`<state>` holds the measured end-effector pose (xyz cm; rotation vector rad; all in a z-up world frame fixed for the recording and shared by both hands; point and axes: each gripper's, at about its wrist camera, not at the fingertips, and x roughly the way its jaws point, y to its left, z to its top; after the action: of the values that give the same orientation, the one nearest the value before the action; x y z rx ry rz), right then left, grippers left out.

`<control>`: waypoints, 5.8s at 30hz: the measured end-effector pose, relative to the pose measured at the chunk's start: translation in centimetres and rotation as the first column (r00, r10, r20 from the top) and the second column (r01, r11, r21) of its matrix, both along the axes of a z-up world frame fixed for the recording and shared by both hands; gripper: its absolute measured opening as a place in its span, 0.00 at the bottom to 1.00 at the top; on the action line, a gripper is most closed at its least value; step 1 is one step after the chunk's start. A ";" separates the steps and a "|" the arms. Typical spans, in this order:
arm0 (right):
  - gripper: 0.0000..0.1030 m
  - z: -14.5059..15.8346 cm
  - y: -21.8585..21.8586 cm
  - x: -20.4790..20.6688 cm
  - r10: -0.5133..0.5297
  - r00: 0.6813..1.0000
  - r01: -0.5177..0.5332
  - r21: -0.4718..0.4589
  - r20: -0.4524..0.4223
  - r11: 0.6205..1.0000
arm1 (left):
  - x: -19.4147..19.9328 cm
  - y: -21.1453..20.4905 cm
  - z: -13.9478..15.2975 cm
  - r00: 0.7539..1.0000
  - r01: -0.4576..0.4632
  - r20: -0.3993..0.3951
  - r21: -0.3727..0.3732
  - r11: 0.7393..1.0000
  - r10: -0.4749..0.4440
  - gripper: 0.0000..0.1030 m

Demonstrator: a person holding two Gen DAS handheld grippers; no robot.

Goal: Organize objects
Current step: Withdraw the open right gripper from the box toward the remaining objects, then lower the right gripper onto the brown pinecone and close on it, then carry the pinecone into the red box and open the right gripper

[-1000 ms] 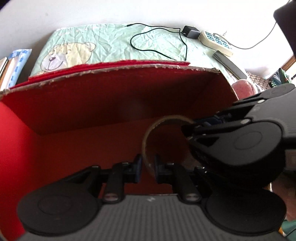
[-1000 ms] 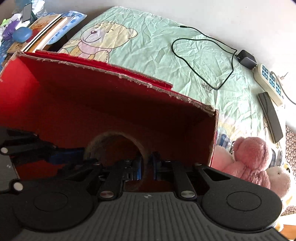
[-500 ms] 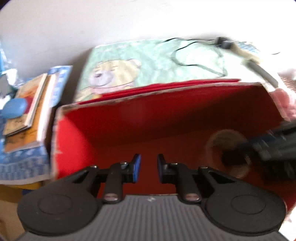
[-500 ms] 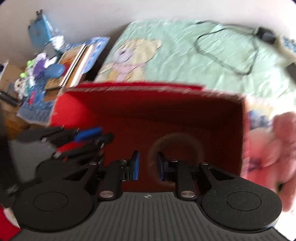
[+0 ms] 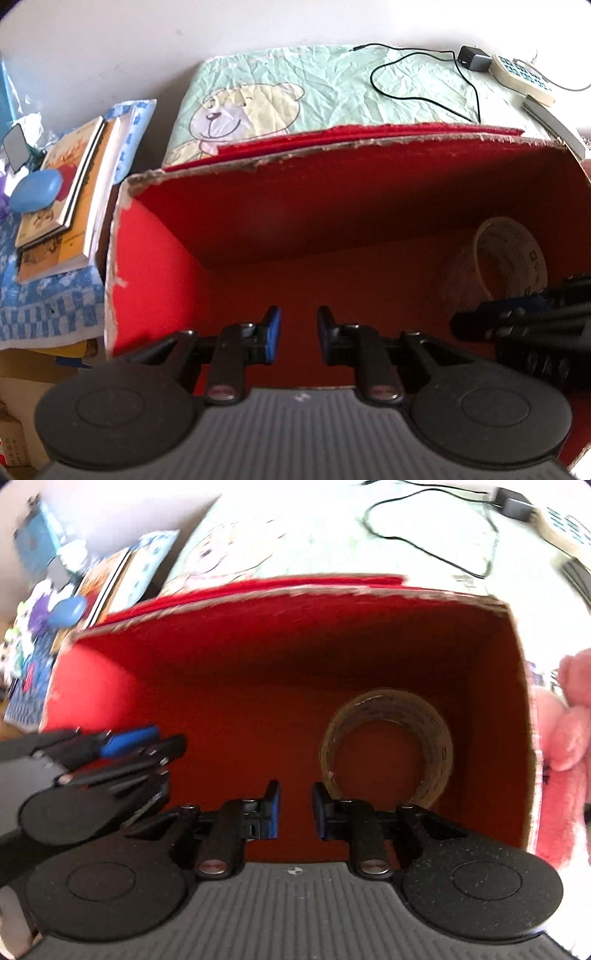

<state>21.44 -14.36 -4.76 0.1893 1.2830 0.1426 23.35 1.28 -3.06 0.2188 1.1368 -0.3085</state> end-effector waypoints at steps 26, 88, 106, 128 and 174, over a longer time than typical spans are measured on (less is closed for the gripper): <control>0.24 3.3 -2.9 -5.4 -0.055 0.965 0.039 0.067 0.256 0.997 | -3.7 -1.1 2.6 0.988 -0.020 0.151 0.065 0.998 0.010 0.53; 0.42 -0.3 -12.2 -20.0 0.044 0.989 -0.089 0.343 0.138 0.935 | -22.5 -8.1 5.6 0.990 0.056 0.128 0.015 0.998 -0.057 0.86; 0.36 -4.6 -14.8 -20.2 -0.003 0.989 0.083 0.533 -0.151 0.842 | -26.6 -10.4 1.8 0.922 0.387 0.065 -0.156 0.909 -0.381 0.81; 0.37 -5.4 -14.6 -19.8 -0.034 0.978 0.145 0.552 -0.206 0.821 | -26.4 -11.8 -1.2 0.925 0.380 0.035 -0.140 0.914 -0.379 0.41; 0.37 5.9 -4.6 -5.7 0.109 0.993 -0.111 0.040 0.048 0.993 | -9.9 -4.0 4.9 0.975 0.220 0.092 -0.560 0.798 -0.204 0.34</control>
<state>15.76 -19.01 1.17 0.1517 1.2459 0.2673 13.46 -2.70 1.87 -0.1838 0.9454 -0.8302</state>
